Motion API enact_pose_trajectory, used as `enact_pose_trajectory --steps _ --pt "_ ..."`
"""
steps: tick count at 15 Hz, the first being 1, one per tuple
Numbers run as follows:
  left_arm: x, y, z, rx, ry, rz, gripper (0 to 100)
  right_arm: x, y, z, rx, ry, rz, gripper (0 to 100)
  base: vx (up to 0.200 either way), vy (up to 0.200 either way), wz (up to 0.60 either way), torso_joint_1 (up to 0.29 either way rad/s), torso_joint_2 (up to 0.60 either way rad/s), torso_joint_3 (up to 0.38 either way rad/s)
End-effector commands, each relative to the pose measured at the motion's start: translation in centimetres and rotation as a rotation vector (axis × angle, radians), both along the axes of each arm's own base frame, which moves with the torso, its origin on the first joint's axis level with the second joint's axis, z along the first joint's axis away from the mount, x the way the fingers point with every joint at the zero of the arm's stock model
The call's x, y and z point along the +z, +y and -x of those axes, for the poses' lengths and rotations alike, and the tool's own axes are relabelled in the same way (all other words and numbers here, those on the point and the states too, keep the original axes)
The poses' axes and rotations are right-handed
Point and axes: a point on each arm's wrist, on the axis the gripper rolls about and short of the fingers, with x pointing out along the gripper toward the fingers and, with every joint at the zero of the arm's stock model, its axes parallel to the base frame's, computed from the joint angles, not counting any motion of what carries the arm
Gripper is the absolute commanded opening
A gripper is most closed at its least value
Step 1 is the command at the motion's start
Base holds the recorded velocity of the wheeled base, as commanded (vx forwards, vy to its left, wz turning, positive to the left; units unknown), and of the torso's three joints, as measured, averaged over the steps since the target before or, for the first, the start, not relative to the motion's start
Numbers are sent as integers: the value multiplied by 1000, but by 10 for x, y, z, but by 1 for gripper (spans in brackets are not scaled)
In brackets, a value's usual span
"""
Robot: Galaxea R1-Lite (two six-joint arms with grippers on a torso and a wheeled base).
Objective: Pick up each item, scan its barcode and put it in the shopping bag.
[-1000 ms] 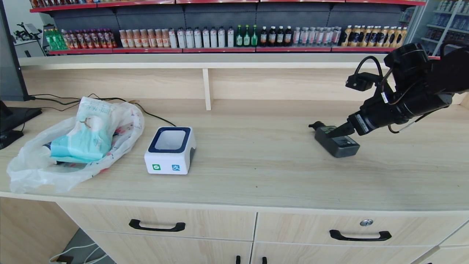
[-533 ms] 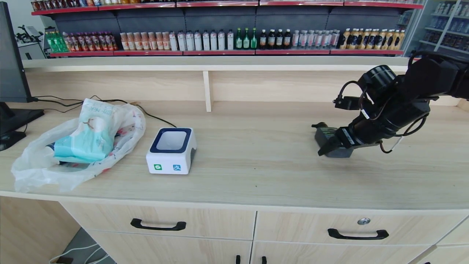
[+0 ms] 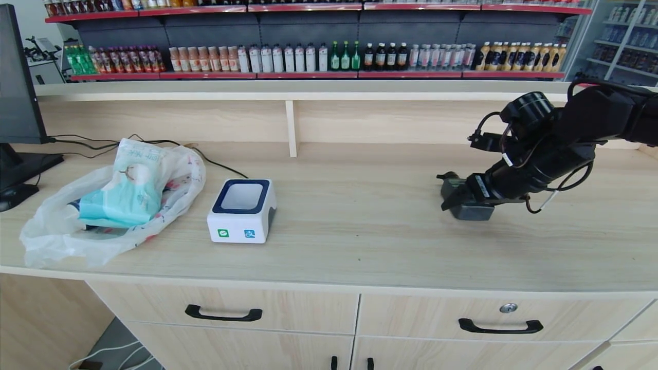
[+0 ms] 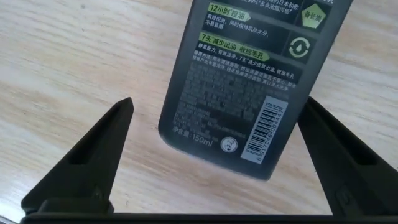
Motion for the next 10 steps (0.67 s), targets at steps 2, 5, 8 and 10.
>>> enact_pose_trajectory --steps 2,5,8,10 --pt "0 0 0 1 -1 0 100 -20 -6 -17 -33 -22 21 100 0 0 0 0 0 0" --pt "0 0 0 1 -1 0 100 -19 -7 -22 -36 -64 19 100 0 0 0 0 0 0" --pt "0 0 0 1 -1 0 100 -18 -12 -22 -54 -68 33 100 0 0 0 0 0 0" --pt "0 0 0 1 -1 0 100 -18 -15 -22 -67 -69 36 100 0 0 0 0 0 0"
